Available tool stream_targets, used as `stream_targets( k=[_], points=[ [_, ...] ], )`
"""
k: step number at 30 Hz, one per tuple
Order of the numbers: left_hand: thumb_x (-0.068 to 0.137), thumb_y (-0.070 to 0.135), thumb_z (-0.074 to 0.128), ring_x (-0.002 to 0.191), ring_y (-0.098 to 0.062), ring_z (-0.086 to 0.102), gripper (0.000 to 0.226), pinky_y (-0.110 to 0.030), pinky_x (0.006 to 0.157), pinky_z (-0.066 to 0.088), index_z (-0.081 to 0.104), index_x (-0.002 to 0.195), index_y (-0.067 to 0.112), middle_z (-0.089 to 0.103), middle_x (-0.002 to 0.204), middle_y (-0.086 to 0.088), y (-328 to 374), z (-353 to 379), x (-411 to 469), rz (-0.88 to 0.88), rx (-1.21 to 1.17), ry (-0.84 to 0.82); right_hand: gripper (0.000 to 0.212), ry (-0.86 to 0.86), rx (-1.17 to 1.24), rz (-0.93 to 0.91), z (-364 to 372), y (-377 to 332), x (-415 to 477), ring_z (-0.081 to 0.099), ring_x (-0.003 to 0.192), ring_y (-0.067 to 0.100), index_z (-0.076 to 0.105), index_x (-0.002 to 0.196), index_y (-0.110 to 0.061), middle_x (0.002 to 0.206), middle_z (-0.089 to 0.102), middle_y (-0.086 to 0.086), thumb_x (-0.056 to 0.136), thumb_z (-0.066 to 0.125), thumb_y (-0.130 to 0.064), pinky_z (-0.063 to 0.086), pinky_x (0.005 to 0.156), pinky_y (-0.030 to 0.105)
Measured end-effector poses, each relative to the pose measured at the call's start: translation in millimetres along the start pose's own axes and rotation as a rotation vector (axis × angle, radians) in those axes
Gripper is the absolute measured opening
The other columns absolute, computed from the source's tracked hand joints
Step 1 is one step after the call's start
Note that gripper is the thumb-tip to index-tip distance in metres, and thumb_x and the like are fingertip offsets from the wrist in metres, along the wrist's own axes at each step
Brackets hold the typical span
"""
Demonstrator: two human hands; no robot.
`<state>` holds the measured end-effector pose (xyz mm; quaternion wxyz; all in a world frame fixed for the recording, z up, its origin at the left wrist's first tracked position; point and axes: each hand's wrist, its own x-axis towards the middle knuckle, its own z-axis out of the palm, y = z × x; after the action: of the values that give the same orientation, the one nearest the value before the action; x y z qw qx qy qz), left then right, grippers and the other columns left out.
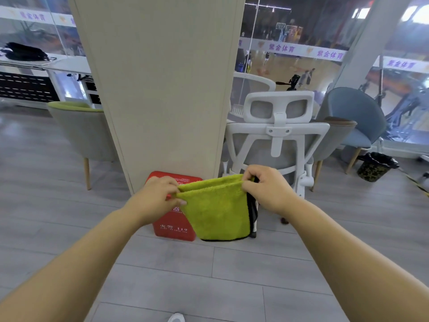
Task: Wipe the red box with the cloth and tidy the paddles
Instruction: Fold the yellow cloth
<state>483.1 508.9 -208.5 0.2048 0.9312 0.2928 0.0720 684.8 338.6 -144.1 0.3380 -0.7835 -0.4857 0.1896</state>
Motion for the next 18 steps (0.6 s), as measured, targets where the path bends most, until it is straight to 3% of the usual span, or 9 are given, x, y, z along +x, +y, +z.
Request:
stream_targets(
  k=[3,5,8,11,15,18],
  points=[
    [0.073,0.050,0.065,0.078,0.008,0.051,0.038,-0.007,0.072,0.034,0.071,0.079,0.013,0.063,0.091,0.009,10.0,-20.3,2.1,0.045,-0.091,0.152,0.006,0.053,-0.107,0.066,1.5,11.4,-4.9,0.040,0.050,0.010,0.057,0.081,-0.010,0.061,0.050,-0.002,0.084,0.053,-0.013,0.033,0.048,0.024],
    [0.074,0.039,0.073,0.077,0.016,0.049,0.017,-0.007,0.069,0.036,0.068,0.069,0.024,0.060,0.083,0.017,18.0,-27.8,1.0,0.066,-0.151,0.270,0.006,0.125,-0.084,0.079,3.8,14.9,-7.8,0.039,0.051,0.010,0.056,0.086,-0.009,0.061,0.048,-0.002,0.086,0.051,-0.013,0.032,0.049,0.025],
    [0.070,0.029,0.079,0.077,0.010,0.051,0.018,-0.013,0.068,0.039,0.064,0.064,0.036,0.062,0.080,0.014,29.6,-33.2,-0.8,0.048,-0.191,0.251,0.006,0.099,-0.100,0.149,4.4,18.1,-8.1,0.041,0.054,0.012,0.053,0.085,-0.009,0.066,0.051,-0.001,0.087,0.049,-0.014,0.032,0.048,0.026],
    [0.065,0.031,0.082,0.071,0.001,0.052,0.014,-0.020,0.065,0.042,0.069,0.068,0.026,0.065,0.077,0.008,34.2,-27.4,-2.3,-0.023,-0.227,0.211,0.008,0.094,-0.085,0.188,4.8,21.8,-9.9,0.041,0.057,0.013,0.051,0.087,-0.008,0.070,0.052,0.000,0.088,0.047,-0.014,0.032,0.048,0.026],
    [0.068,0.028,0.082,0.061,-0.009,0.051,0.017,-0.018,0.055,0.038,0.068,0.073,0.020,0.063,0.068,-0.005,41.9,-18.6,-6.7,-0.118,-0.395,0.254,0.011,0.104,-0.028,0.205,3.2,26.8,-12.5,0.041,0.059,0.012,0.053,0.090,-0.006,0.069,0.051,-0.002,0.088,0.047,-0.014,0.032,0.049,0.025],
    [0.076,0.026,0.076,0.065,-0.011,0.048,0.019,-0.019,0.055,0.036,0.061,0.085,0.020,0.055,0.074,0.001,47.8,-13.5,-5.1,-0.168,-0.418,0.212,0.012,0.115,0.040,0.238,4.8,35.7,-13.7,0.042,0.061,0.014,0.055,0.090,-0.005,0.068,0.049,-0.002,0.087,0.049,-0.015,0.034,0.053,0.028]
  ],
)
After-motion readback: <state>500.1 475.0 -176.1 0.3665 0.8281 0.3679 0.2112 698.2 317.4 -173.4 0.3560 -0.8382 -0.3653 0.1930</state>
